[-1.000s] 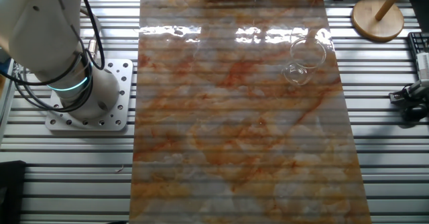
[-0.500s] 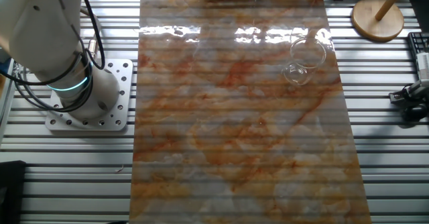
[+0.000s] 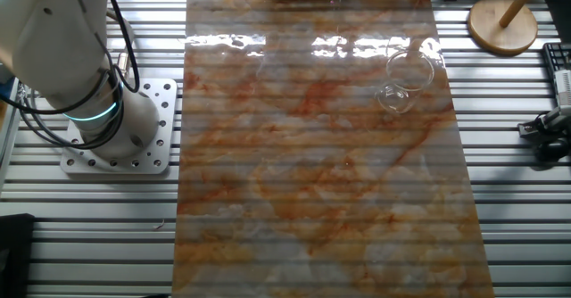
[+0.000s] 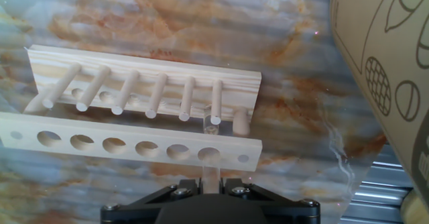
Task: Pour out the test tube
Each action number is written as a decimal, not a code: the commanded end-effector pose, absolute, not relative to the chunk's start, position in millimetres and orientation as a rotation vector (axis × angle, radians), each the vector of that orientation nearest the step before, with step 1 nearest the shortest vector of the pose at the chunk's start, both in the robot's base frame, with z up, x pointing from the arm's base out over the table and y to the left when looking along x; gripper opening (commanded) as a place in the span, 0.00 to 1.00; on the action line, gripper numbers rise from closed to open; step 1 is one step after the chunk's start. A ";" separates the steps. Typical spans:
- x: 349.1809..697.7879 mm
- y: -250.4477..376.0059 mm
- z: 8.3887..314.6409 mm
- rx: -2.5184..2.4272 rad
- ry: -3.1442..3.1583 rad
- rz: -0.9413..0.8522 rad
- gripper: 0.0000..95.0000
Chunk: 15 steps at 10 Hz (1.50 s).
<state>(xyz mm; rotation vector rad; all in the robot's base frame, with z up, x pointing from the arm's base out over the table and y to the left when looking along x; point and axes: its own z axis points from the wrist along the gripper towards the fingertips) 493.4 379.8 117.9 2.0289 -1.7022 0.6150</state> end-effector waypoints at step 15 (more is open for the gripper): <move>497.9 380.3 142.9 2.042 -1.700 0.610 0.40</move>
